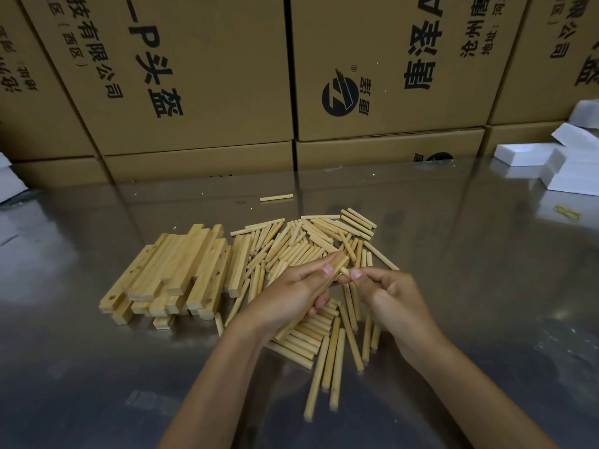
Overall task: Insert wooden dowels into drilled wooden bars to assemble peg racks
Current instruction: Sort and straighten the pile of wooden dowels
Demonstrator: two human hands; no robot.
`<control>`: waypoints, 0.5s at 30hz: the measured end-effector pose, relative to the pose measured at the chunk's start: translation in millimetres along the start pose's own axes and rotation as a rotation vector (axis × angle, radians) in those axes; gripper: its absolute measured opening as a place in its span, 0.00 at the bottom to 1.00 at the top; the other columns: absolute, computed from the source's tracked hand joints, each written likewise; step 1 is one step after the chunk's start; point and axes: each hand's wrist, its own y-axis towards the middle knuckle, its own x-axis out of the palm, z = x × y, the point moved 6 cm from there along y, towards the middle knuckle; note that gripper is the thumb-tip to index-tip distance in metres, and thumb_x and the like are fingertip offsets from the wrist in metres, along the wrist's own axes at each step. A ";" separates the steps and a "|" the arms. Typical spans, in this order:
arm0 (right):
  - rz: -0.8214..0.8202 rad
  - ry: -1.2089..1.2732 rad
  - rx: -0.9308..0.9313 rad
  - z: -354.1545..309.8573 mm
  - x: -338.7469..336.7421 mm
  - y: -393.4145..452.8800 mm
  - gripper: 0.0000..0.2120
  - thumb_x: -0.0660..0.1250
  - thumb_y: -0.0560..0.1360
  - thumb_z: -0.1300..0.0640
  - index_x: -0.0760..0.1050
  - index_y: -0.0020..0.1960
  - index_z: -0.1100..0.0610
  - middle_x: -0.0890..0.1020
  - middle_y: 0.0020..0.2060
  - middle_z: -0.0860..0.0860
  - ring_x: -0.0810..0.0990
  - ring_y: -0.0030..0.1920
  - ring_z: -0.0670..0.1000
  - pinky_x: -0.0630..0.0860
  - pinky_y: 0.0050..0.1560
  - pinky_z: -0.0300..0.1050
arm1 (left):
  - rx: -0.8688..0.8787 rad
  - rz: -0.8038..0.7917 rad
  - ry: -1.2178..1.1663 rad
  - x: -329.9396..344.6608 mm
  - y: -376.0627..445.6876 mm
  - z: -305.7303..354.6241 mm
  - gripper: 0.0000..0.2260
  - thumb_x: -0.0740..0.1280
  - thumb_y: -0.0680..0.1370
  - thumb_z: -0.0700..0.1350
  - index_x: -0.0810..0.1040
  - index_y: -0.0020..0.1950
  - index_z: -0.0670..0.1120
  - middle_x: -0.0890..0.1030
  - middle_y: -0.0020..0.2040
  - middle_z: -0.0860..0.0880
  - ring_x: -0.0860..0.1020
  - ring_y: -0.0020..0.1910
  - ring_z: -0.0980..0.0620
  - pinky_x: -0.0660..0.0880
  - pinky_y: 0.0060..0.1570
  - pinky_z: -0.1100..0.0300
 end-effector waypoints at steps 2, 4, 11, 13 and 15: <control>-0.020 0.026 0.053 3.6 0.3 2.6 0.10 0.63 0.82 0.58 0.83 0.50 0.57 0.76 0.22 0.40 0.73 0.22 0.37 0.65 0.22 0.27 | -0.007 -0.007 -0.013 -0.3 -0.2 0.6 0.17 0.57 0.85 0.50 0.68 0.74 0.60 0.78 0.31 0.60 0.72 0.31 0.63 0.71 0.33 0.69; -0.021 0.057 0.099 4.6 0.3 4.2 0.09 0.65 0.81 0.57 0.83 0.50 0.55 0.75 0.24 0.42 0.70 0.21 0.39 0.63 0.21 0.29 | -0.012 -0.014 -0.015 -2.5 0.0 1.5 0.17 0.58 0.85 0.50 0.68 0.72 0.64 0.79 0.33 0.59 0.73 0.31 0.62 0.71 0.32 0.69; 0.153 0.041 0.050 -5.6 -19.9 10.4 0.08 0.65 0.80 0.50 0.82 0.50 0.51 0.83 0.41 0.49 0.80 0.42 0.48 0.77 0.41 0.37 | -0.036 0.190 -0.119 -29.4 0.3 -7.2 0.08 0.62 0.82 0.54 0.75 0.59 0.66 0.83 0.39 0.50 0.77 0.32 0.57 0.74 0.32 0.63; 0.224 -0.220 -0.037 -6.7 -32.6 13.5 0.06 0.65 0.79 0.55 0.81 0.47 0.50 0.81 0.42 0.46 0.78 0.49 0.50 0.73 0.43 0.35 | -0.048 0.282 -0.178 -39.0 1.3 -11.4 0.10 0.62 0.83 0.54 0.77 0.62 0.56 0.84 0.39 0.50 0.76 0.30 0.57 0.73 0.29 0.63; 0.162 -0.629 -0.093 -5.0 -31.2 15.4 0.05 0.67 0.77 0.53 0.79 0.44 0.47 0.78 0.45 0.43 0.72 0.55 0.49 0.67 0.51 0.42 | -0.069 0.357 -0.226 -46.1 1.6 -15.1 0.13 0.62 0.83 0.54 0.78 0.61 0.50 0.84 0.39 0.49 0.76 0.28 0.56 0.72 0.26 0.64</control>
